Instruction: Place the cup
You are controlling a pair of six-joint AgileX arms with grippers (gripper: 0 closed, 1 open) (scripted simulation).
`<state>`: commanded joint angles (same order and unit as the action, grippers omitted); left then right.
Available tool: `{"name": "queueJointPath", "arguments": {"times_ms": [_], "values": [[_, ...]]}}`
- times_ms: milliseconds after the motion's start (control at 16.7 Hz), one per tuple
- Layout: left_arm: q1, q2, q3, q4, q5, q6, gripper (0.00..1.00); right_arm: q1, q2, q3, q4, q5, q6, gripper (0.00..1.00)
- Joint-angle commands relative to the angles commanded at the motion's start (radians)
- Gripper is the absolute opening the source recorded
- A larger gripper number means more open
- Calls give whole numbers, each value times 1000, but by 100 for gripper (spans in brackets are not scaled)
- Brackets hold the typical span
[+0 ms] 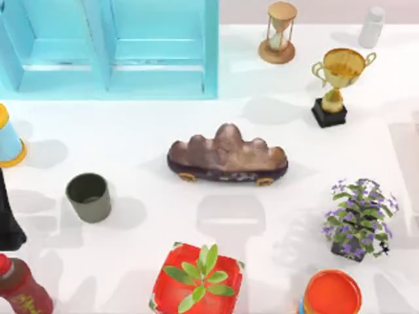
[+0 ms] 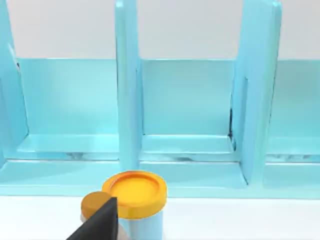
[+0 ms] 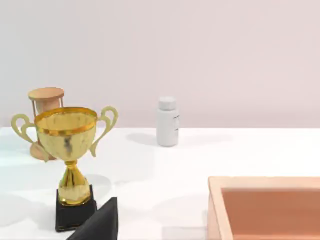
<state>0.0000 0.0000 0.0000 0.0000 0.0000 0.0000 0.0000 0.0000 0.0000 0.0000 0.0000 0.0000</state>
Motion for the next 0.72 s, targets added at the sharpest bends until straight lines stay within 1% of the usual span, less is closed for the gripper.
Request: {"name": "queueJointPath", "arguments": {"times_ms": [180,360,540,720], "values": [[-2,10,10,-9,0,-3,100,0,0,0,0,0,0,100],[-26,105,104,-91,-2,-26,100,0,0,0,0,0,0,100],[-71,296,285,-235,-3,-67,100,0,0,0,0,0,0,100],[-128,579,517,-421,-2,-120,100,0,0,0,0,0,0,100]]}}
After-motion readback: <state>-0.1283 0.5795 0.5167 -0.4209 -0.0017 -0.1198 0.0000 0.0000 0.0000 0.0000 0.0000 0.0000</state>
